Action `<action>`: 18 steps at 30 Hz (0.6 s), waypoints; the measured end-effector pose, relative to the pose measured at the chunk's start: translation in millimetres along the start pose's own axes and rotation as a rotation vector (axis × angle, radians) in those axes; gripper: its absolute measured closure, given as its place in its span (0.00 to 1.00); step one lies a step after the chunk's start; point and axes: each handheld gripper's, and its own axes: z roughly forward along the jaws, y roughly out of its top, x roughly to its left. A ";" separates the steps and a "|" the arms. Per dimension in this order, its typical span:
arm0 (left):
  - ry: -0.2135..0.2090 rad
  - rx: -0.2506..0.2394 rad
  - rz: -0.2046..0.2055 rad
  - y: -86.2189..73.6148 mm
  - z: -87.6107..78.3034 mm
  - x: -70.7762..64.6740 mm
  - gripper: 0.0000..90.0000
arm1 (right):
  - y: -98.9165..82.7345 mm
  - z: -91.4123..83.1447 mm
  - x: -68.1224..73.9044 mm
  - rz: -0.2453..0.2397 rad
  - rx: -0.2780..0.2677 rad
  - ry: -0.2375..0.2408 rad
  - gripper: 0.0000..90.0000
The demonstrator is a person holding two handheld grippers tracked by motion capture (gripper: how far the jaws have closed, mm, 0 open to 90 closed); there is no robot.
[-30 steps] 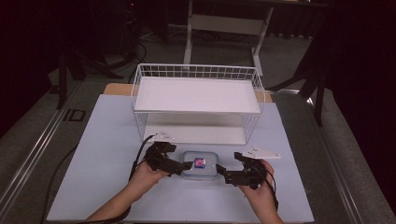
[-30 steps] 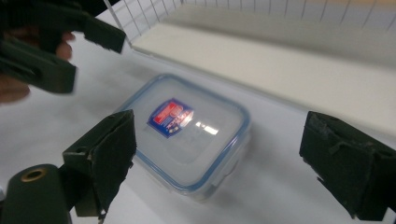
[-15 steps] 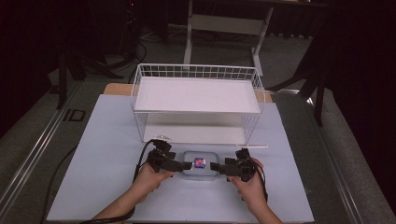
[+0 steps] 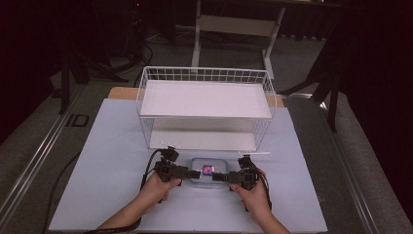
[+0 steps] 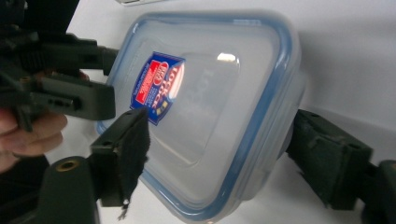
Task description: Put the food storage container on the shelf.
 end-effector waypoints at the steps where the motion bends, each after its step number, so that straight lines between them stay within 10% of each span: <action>1: -0.007 0.007 0.005 -0.1 0.7 -0.7 0.37 | -0.7 0.1 -0.1 0.018 0.000 0.001 0.24; 18: 0.088 -0.027 0.048 -5.6 -4.3 -21.7 0.47 | -0.8 -12.4 8.0 0.037 -0.001 -0.038 0.41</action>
